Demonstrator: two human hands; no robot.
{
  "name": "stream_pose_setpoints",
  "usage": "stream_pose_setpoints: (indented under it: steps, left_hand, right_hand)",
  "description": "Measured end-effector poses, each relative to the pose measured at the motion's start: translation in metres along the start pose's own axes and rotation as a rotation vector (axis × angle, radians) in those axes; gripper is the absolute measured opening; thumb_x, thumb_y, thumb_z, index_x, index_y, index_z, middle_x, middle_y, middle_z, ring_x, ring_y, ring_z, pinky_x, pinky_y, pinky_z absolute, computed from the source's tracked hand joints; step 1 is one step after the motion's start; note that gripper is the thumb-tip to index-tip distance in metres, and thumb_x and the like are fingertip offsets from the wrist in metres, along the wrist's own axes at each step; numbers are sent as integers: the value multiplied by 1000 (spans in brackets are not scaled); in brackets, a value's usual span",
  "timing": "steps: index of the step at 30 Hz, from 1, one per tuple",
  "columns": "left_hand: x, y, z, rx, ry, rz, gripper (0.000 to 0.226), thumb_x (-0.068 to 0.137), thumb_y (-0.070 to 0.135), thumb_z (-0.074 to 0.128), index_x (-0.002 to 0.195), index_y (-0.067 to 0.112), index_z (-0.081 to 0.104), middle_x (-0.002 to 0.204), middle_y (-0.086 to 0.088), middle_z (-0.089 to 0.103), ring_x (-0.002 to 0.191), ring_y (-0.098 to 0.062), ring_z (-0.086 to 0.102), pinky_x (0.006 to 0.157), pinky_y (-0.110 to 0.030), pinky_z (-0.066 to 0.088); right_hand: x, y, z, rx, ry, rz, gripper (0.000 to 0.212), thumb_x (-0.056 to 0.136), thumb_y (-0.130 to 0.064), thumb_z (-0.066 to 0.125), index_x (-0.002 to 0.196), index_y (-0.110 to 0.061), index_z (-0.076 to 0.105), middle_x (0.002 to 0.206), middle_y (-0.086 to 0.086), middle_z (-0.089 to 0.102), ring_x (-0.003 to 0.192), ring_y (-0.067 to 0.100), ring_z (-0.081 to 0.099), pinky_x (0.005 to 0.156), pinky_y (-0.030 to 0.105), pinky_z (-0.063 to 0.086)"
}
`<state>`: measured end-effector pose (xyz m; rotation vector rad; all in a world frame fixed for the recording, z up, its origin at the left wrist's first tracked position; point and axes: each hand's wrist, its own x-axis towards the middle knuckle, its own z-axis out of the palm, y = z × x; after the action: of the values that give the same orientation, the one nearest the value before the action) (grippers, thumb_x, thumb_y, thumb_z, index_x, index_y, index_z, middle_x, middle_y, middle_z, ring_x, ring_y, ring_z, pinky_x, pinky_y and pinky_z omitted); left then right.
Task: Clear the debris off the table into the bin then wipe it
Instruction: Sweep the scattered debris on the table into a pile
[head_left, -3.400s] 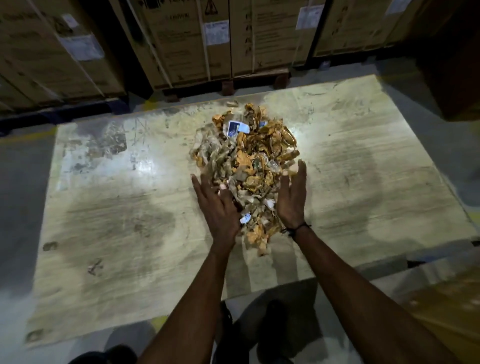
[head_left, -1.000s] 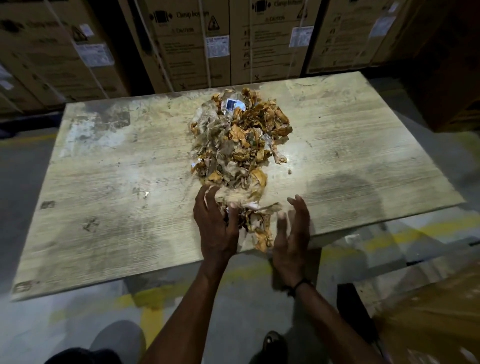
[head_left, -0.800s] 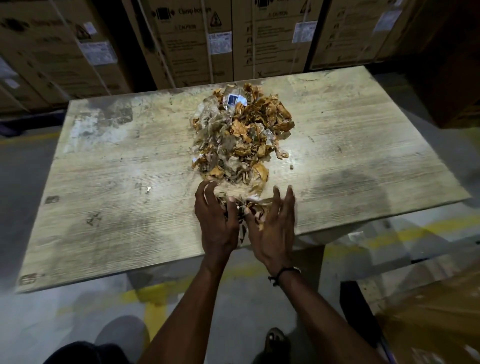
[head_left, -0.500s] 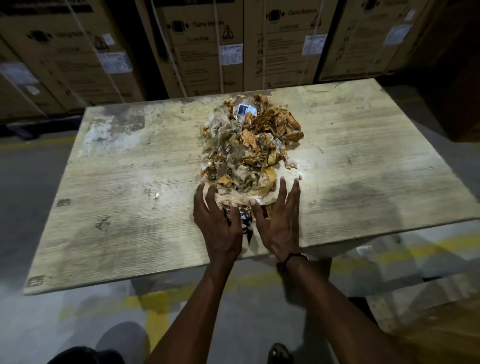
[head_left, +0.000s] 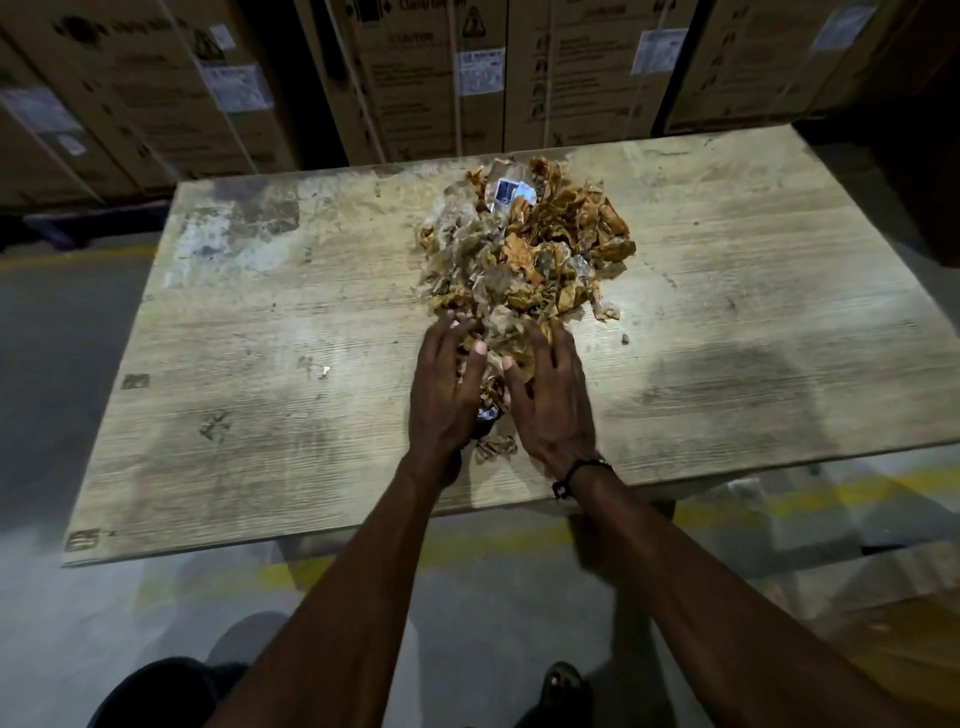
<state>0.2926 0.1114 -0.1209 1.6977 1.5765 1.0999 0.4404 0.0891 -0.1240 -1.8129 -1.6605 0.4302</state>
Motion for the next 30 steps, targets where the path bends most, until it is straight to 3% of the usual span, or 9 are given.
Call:
stream_pose_setpoints:
  steps: [2, 5, 10, 14, 18, 21, 25, 28, 30]
  left_hand:
    - [-5, 2, 5, -5, 23, -3, 46, 108, 51, 42, 140, 23, 60, 154, 2, 48, 145, -13, 43, 117, -38, 41]
    - [-17, 14, 12, -7, 52, -35, 42, 110, 47, 42, 138, 21, 58, 149, 4, 49, 138, -8, 46, 111, -27, 41]
    - [-22, 37, 25, -174, 152, -85, 34, 110, 41, 40, 134, 21, 55, 132, 7, 57, 121, -6, 56, 99, -23, 46]
    - [-21, 43, 35, -300, 228, -119, 37, 112, 33, 39, 144, 23, 53, 138, 12, 57, 129, 4, 52, 103, -15, 41]
    - [-18, 41, 38, -425, 290, -215, 42, 111, 37, 36, 140, 20, 61, 139, 5, 61, 132, -6, 55, 108, -25, 45]
    - [-16, 41, 35, -475, 291, -302, 44, 109, 47, 40, 132, 20, 66, 129, 6, 68, 123, -5, 62, 100, -24, 49]
    - [-13, 49, 34, -585, 303, -434, 31, 111, 32, 50, 116, 10, 71, 104, 7, 72, 93, 1, 66, 80, -16, 48]
    - [-10, 62, 37, -669, 320, -468, 29, 108, 29, 57, 97, 3, 67, 79, 8, 61, 75, -8, 55, 71, -21, 46]
    - [-7, 69, 35, -728, 356, -504, 26, 105, 25, 63, 84, 10, 62, 72, 6, 53, 71, -11, 47, 66, -25, 42]
  right_hand:
    - [1, 0, 0, 28, 10, -12, 51, 109, -49, 39, 157, -32, 35, 167, 6, 28, 155, 24, 25, 123, 43, 34]
    - [0, 1, 1, 94, 8, -39, 43, 111, -44, 38, 151, -32, 43, 159, 3, 40, 148, 20, 38, 114, 43, 44]
    - [1, -4, 0, 309, 99, 19, 36, 113, -33, 41, 140, -17, 57, 149, 4, 54, 139, 16, 50, 113, 29, 43]
    - [-2, -22, 3, 512, 160, 58, 31, 112, -23, 45, 137, -13, 59, 139, -3, 61, 130, 6, 55, 105, 17, 44]
    - [-4, -30, 11, 713, 187, 208, 30, 111, -25, 46, 132, -13, 64, 129, -3, 68, 120, 6, 63, 96, 23, 54]
    - [-1, -32, 12, 827, 188, 319, 27, 110, -28, 50, 124, -13, 69, 119, -6, 72, 112, 6, 66, 91, 24, 55]
    - [0, -40, 7, 933, 147, 339, 24, 107, -30, 58, 89, -14, 61, 80, -6, 59, 75, 9, 51, 68, 33, 45]
    - [2, -45, 0, 989, 162, 407, 26, 106, -24, 58, 82, -15, 54, 72, -9, 49, 70, 9, 41, 65, 32, 38]
    - [4, -50, -4, 1031, 144, 437, 24, 106, -19, 58, 84, -15, 51, 75, -6, 48, 71, 11, 41, 68, 34, 39]
